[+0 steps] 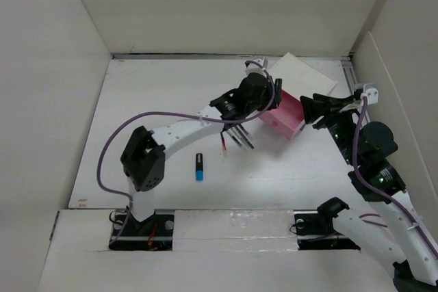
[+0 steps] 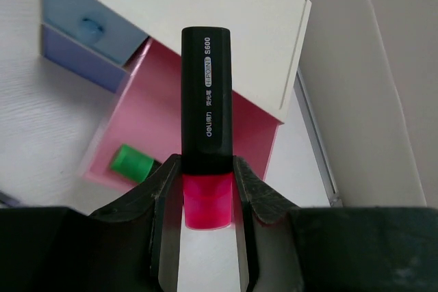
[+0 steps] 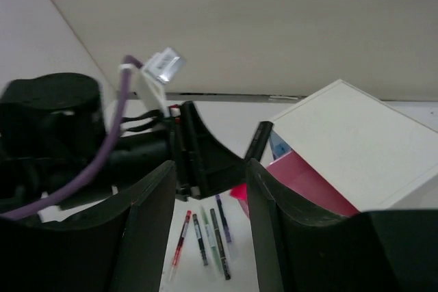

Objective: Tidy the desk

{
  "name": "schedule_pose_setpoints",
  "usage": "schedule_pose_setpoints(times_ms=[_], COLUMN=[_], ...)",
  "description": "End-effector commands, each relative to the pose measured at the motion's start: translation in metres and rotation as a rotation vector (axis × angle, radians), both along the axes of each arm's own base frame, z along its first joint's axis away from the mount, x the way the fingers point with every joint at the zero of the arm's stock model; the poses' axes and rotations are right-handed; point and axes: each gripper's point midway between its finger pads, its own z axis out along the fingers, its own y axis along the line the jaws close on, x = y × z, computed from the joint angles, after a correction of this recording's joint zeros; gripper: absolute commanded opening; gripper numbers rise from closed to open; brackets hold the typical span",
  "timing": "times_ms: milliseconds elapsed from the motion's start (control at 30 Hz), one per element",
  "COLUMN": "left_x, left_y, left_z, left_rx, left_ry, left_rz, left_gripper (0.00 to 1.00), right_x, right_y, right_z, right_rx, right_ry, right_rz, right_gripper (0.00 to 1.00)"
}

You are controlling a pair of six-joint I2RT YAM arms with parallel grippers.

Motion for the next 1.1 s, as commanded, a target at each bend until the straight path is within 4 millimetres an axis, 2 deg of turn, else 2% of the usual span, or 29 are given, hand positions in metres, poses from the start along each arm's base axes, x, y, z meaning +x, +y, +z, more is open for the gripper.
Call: schedule_pose_setpoints(times_ms=[0, 33, 67, 100, 167, 267, 433, 467, 600, 667, 733, 767, 800, 867, 900, 933, 967, 1000, 1033, 1067], left_x=[0.008, 0.01, 0.013, 0.012, 0.016, 0.015, 0.005, 0.006, -0.002, -0.002, -0.007, -0.004, -0.01, -0.01, -0.016, -0.016, -0.021, -0.026, -0.027, -0.03], left_y=[-0.041, -0.046, -0.051, -0.061, -0.066, -0.071, -0.065, -0.061, -0.06, -0.056, -0.054, -0.051, -0.051, -0.045, -0.042, -0.036, -0.025, -0.017, -0.006, 0.018], left_z=[0.028, 0.025, 0.032, 0.02, 0.021, 0.01, 0.0, 0.004, -0.006, -0.015, -0.017, -0.012, -0.001, 0.008, 0.026, 0.028, 0.05, 0.06, 0.056, 0.07], left_rx=[-0.13, -0.133, -0.157, -0.152, -0.165, -0.17, -0.159, -0.163, -0.148, -0.125, -0.112, -0.113, -0.113, -0.097, -0.105, -0.1, -0.119, -0.109, -0.099, -0.106], left_ry=[-0.009, -0.003, -0.006, 0.008, 0.013, 0.036, 0.036, 0.031, 0.05, 0.062, 0.06, 0.043, 0.014, -0.021, -0.058, -0.074, -0.116, -0.154, -0.173, -0.212], left_rz=[-0.087, -0.088, -0.088, -0.098, -0.092, -0.08, -0.028, -0.011, -0.013, -0.005, -0.002, 0.017, 0.01, 0.039, 0.034, 0.046, 0.069, 0.074, 0.099, 0.144], left_gripper=[0.06, 0.06, 0.06, 0.07, 0.06, 0.06, 0.07, 0.08, 0.23, 0.26, 0.33, 0.38, 0.5, 0.54, 0.56, 0.57, 0.57, 0.58, 0.58, 0.57], right_x=[-0.008, -0.009, -0.01, -0.011, -0.01, -0.01, -0.007, -0.007, -0.006, -0.005, -0.005, -0.004, -0.004, -0.003, -0.003, -0.003, -0.002, -0.002, -0.001, 0.001], right_y=[-0.006, -0.006, -0.007, -0.006, -0.005, -0.004, -0.005, -0.005, -0.003, -0.002, -0.002, -0.002, -0.002, -0.001, 0.0, 0.0, 0.001, 0.001, 0.001, 0.002], right_z=[0.005, 0.005, 0.004, 0.004, 0.0, -0.003, -0.008, -0.008, -0.009, -0.011, -0.013, -0.013, -0.014, -0.014, -0.013, -0.013, -0.013, -0.014, -0.015, -0.017], right_rx=[-0.003, -0.006, -0.011, -0.011, -0.019, -0.02, -0.028, -0.028, -0.025, -0.025, -0.027, -0.026, -0.026, -0.025, -0.023, -0.023, -0.02, -0.019, -0.022, -0.021], right_ry=[0.006, 0.004, 0.006, 0.007, 0.015, 0.02, 0.031, 0.029, 0.03, 0.033, 0.037, 0.036, 0.038, 0.038, 0.037, 0.037, 0.038, 0.037, 0.039, 0.042], right_rz=[-0.011, -0.009, -0.009, -0.003, 0.001, 0.002, -0.009, -0.01, 0.0, 0.002, -0.001, -0.003, -0.004, 0.001, 0.003, 0.004, 0.004, 0.003, 0.003, 0.003], right_gripper=[0.51, 0.51, 0.51, 0.51, 0.51, 0.51, 0.51, 0.51, 0.51, 0.51, 0.51, 0.51, 0.51, 0.51, 0.51, 0.51, 0.51, 0.51, 0.51, 0.51])
